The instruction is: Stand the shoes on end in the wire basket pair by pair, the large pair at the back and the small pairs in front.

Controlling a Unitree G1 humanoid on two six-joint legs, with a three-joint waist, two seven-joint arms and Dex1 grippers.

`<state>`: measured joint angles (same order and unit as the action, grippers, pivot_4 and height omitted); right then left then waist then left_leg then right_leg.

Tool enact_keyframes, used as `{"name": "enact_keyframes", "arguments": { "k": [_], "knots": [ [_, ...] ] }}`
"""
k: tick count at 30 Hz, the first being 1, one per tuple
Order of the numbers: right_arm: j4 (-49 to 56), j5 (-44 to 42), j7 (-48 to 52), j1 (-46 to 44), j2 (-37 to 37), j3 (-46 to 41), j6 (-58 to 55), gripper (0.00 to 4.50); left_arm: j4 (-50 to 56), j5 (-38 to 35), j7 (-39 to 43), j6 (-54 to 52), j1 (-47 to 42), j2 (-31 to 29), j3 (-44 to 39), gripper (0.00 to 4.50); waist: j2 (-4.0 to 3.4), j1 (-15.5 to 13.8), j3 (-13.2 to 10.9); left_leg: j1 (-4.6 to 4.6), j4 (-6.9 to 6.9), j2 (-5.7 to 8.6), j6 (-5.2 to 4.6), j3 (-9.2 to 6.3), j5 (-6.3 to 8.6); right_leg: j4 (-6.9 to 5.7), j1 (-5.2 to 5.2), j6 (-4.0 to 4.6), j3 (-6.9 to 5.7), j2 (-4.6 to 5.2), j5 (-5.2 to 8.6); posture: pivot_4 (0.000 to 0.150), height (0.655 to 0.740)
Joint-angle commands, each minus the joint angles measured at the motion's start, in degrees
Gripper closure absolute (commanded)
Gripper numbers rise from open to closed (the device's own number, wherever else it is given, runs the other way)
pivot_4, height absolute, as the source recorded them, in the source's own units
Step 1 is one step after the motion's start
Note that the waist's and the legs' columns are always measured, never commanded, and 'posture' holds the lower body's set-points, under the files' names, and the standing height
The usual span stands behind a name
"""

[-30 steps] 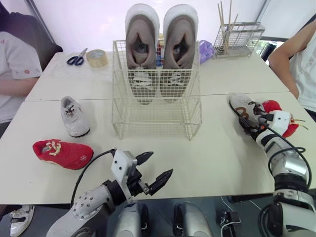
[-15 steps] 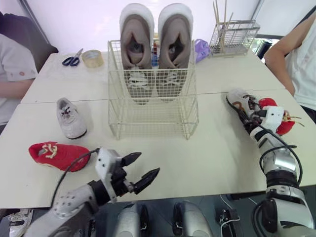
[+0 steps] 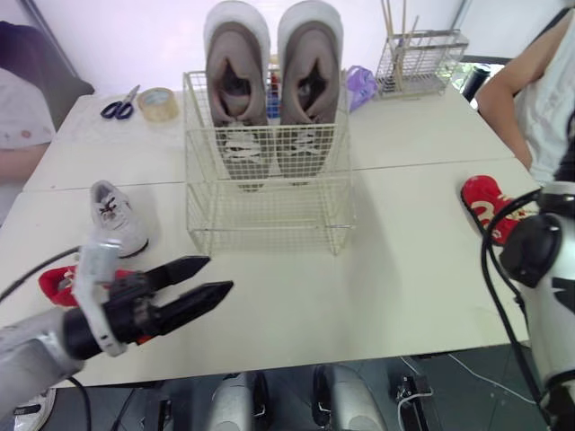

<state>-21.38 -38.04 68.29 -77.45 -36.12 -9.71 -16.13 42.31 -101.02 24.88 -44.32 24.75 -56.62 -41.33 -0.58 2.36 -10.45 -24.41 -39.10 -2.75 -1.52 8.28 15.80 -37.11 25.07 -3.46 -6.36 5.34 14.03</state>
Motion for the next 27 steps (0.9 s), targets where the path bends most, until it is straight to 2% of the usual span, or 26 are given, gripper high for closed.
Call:
{"name": "enact_keyframes", "arguments": {
  "k": [1,5,8,10,13,17,20,23,27],
  "knots": [
    [9.0,-2.7,11.8,0.6,-0.6,5.5,-4.7,2.69,-3.3,-6.4,0.0,-1.5,0.4,-1.8,-11.7,0.0,0.08,-0.2,0.0,-0.02,0.0,-0.02,0.0,-0.05,0.0,-0.03,0.02,0.0,-0.02,-0.02,0.0,0.15,0.74],
    [12.6,-2.0,23.4,0.7,-3.0,12.6,-5.3,2.69,-9.1,-11.6,1.6,-5.6,-0.4,-5.7,-25.9,0.0,0.2,-0.7,-0.1,-0.07,-0.03,0.06,0.05,-0.07,-0.02,0.0,0.04,0.01,-0.08,0.01,0.01,0.15,0.74],
    [11.8,-3.5,24.2,-0.3,-6.2,18.0,-1.3,2.69,-15.4,-11.3,4.3,-11.5,-1.6,-10.6,-33.0,0.0,0.23,-1.2,-0.1,-0.06,-0.04,0.16,0.09,0.01,-0.03,0.05,0.06,0.0,-0.08,0.08,0.01,0.15,0.74],
    [11.1,-5.7,24.2,-1.7,-8.2,22.5,1.9,2.69,-21.9,-10.3,8.3,-14.9,-5.6,-16.9,-34.9,0.0,0.22,-1.3,-0.1,-0.05,-0.04,0.19,0.1,0.07,-0.03,0.07,0.1,0.0,-0.07,0.06,0.02,0.15,0.74],
    [9.7,-6.6,24.2,-4.3,-9.1,30.0,9.5,2.69,-31.0,-10.3,15.6,-16.3,-15.3,-28.3,-28.7,0.0,0.61,-1.4,-0.3,-0.06,-0.03,0.14,0.37,0.04,-0.09,-0.02,0.24,0.12,-0.07,-0.1,0.09,0.15,0.74],
    [7.9,-5.7,24.2,-6.8,-9.3,36.3,17.1,2.69,-31.2,-11.9,21.7,-15.1,-22.2,-32.3,-15.1,0.0,0.55,-1.0,-0.3,-0.01,0.12,0.09,0.29,0.3,-0.08,-0.01,0.26,0.02,0.13,-0.12,0.0,0.15,0.74],
    [5.6,-3.9,24.2,-8.4,-8.7,39.1,20.8,2.69,-29.7,-8.5,25.3,-13.6,-26.8,-31.9,-4.7,0.0,0.62,-0.8,-0.4,-0.06,0.15,-0.02,0.32,0.34,-0.14,-0.09,0.37,0.03,0.15,-0.18,0.0,0.15,0.74],
    [3.2,-1.5,24.2,-9.4,-7.8,39.9,22.9,2.69,-29.1,-3.9,28.9,-11.7,-33.7,-29.0,9.2,0.0,0.62,-0.4,-0.4,-0.08,0.14,-0.03,0.32,0.38,-0.15,-0.1,0.4,0.04,0.16,-0.21,0.0,0.15,0.74],
    [4.7,-2.5,24.2,-9.9,-8.3,39.4,21.1,2.69,-29.5,1.4,31.5,-12.9,-43.9,-24.6,19.3,0.0,0.81,-0.4,-0.5,-0.09,0.08,-0.02,0.31,0.39,-0.15,-0.11,0.37,0.03,0.16,-0.21,-0.01,0.15,0.74]
  ]
}}
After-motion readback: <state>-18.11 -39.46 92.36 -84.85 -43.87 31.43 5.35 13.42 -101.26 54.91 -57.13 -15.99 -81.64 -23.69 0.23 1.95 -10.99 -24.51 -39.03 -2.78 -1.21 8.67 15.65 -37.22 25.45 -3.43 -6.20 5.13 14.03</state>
